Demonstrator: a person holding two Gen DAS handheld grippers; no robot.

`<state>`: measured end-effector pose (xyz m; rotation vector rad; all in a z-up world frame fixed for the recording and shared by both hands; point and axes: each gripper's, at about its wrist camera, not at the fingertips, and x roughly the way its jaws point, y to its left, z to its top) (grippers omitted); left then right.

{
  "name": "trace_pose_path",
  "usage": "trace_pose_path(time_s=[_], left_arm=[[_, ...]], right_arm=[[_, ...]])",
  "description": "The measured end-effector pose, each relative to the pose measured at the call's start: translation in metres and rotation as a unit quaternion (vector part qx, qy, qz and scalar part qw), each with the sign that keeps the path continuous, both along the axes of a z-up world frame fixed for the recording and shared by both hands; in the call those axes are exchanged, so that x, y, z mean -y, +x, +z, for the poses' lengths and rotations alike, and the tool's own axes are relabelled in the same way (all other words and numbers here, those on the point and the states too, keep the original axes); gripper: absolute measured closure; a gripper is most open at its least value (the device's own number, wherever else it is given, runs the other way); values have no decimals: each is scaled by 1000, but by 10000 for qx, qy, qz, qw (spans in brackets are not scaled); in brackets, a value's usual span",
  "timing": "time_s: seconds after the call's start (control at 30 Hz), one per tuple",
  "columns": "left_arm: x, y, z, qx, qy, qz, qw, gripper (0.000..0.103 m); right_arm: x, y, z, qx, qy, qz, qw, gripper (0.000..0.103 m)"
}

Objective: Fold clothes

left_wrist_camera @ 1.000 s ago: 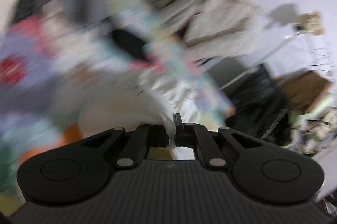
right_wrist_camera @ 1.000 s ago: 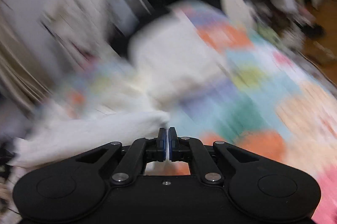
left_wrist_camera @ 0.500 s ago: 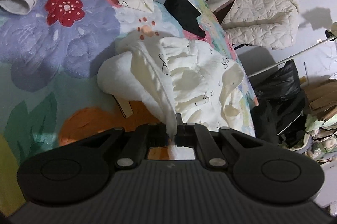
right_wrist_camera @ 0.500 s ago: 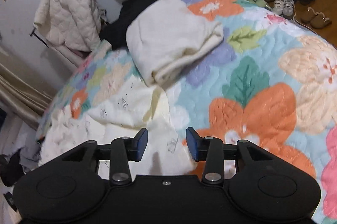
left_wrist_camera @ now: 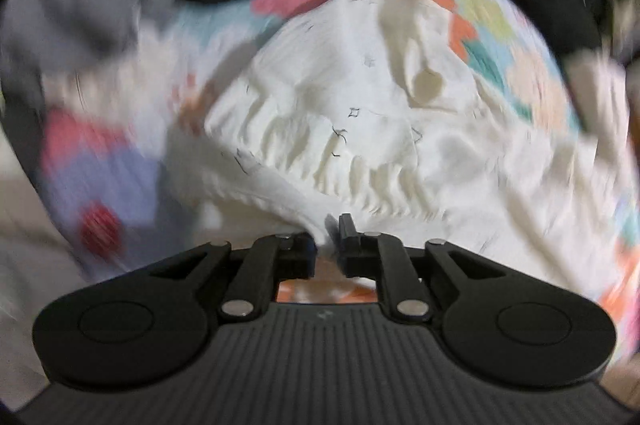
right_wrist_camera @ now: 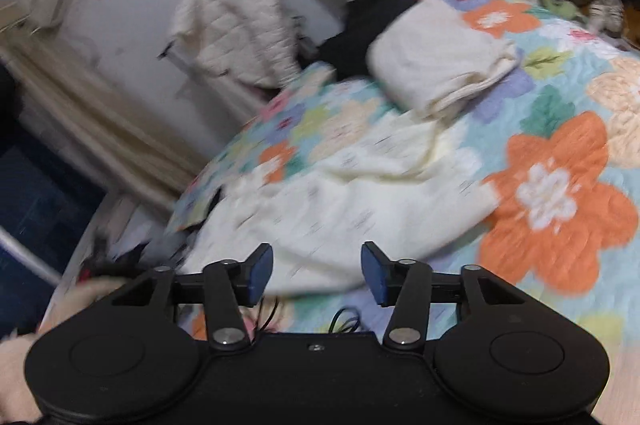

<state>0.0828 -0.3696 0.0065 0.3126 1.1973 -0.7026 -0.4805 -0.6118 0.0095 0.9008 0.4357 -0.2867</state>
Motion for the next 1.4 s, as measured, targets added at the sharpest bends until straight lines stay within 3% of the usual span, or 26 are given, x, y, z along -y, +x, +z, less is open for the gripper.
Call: trace_pose_path(time_s=[0.1, 0.17, 0.23, 0.3, 0.4, 0.43, 0.5, 0.53, 0.57, 0.6, 0.7, 0.83, 0.9, 0.93, 0.97, 1.0, 1.03, 1.07, 1.1, 1.13, 1.17, 1.23, 1.3, 1.37, 1.4], left_arm=[[-4, -8, 6, -6, -53, -214, 9998, 91], [-13, -13, -3, -356, -423, -80, 9984, 90], [-25, -18, -31, -743, -848, 303, 9932, 86], [-37, -21, -63, -1123, -1283, 781, 9822, 83], [-62, -28, -109, -1663, -1882, 1685, 9532, 81], [-74, -30, -120, -2130, -1900, 2112, 9348, 81], [-95, -31, -116, -2374, -2642, 2316, 9056, 78], [-102, -32, -106, -1947, -2652, 2270, 9166, 72], [-106, -33, -98, -1497, -2363, 2346, 9310, 65], [-110, -32, -93, -1223, -2112, 2524, 9363, 64], [-122, -30, -105, -1714, -2499, 2865, 9089, 59], [-107, -28, -124, -1476, -2336, 3059, 9111, 49], [-97, -21, -132, -1430, -2656, 3089, 9020, 25], [-97, -19, -131, -1388, -2870, 3113, 8953, 8], [-93, -17, -130, -1300, -2980, 3120, 8927, 13], [-87, -15, -127, -1102, -2927, 3078, 8985, 23], [-81, -12, -122, -941, -2881, 2884, 9083, 69], [-73, -8, -119, -861, -2815, 2551, 9210, 101], [-68, -5, -115, -738, -2820, 2342, 9275, 101], [-62, -4, -110, -608, -2833, 2152, 9326, 102], [-61, -2, -102, -402, -2933, 2012, 9337, 102], [-67, -15, -54, 635, -3349, 1541, 9274, 102], [-73, -29, -5, 1702, -3727, 1033, 9063, 102], [-85, -56, 40, 2623, -3673, 693, 8896, 102], [-93, -67, 55, 2664, -3742, 717, 8853, 102]], right_arm=[[-22, 2, 8, 91, 144, 53, 9998, 44], [-30, 9, 8, 154, 260, -44, 9995, 39], [-33, 20, 4, 113, 398, -266, 9988, 30], [-18, 47, -14, -268, 545, -685, 9958, 28], [-1, 85, -46, -1009, 650, -1200, 9855, 28], [6, 91, -58, -996, 870, -1369, 9817, 28], [16, 96, -82, -685, 1474, -1743, 9712, 28], [20, 100, -91, -701, 1475, -1904, 9680, 28], [20, 106, -97, -948, 1302, -2079, 9648, 28], [19, 111, -101, -1277, 1062, -2238, 9604, 28], [16, 112, -111, -1338, 907, -2585, 9524, 28], [19, 108, -131, -1192, 1207, -3011, 9384, 28], [20, 106, -141, -1117, 1340, -3210, 9308, 28], [20, 107, -144, -1018, 1331, -3326, 9281, 26], [19, 110, -145, -968, 1274, -3383, 9273, 24], [21, 116, -144, -952, 1153, -3358, 9300, 22], [25, 123, -142, -931, 996, -3254, 9357, 22], [29, 130, -140, -905, 834, -3122, 9420, 22], [35, 137, -139, -814, 706, -2996, 9479, 33], [43, 142, -138, -684, 695, -2827, 9542, 53], [53, 146, -137, -550, 733, -2633, 9603, 98], [65, 146, -112, 62, 427, -2366, 9706, 97], [58, 139, -63, 679, -505, -2060, 9749, 97], [43, 114, -15, 1678, -1143, -1816, 9622, 97], [36, 100, 0, 2054, -1248, -1780, 9542, 97]])
